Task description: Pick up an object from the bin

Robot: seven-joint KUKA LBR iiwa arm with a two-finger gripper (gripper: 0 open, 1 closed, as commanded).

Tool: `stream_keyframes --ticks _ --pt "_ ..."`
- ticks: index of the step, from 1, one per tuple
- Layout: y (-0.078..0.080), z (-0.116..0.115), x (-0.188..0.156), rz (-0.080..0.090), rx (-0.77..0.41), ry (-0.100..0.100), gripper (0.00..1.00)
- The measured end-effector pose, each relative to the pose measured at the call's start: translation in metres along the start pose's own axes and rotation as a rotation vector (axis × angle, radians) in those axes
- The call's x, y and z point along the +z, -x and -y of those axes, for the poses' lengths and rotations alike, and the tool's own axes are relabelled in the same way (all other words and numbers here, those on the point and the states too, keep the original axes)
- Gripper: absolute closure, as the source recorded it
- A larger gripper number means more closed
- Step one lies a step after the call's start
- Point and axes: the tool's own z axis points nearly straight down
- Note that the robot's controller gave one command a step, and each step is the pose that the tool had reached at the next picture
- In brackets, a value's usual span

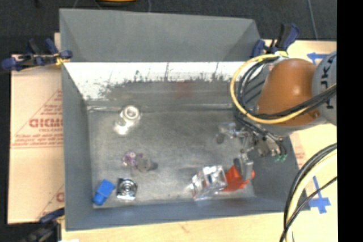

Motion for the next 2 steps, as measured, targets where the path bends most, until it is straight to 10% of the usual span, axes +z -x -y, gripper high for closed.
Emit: stream_keyframes --ticks 1,2 --pt "0.037 0.027 -0.064 0.006 0.213 -0.007 0.00" --pt "-0.029 0.020 0.039 -0.010 0.088 -0.002 0.00"
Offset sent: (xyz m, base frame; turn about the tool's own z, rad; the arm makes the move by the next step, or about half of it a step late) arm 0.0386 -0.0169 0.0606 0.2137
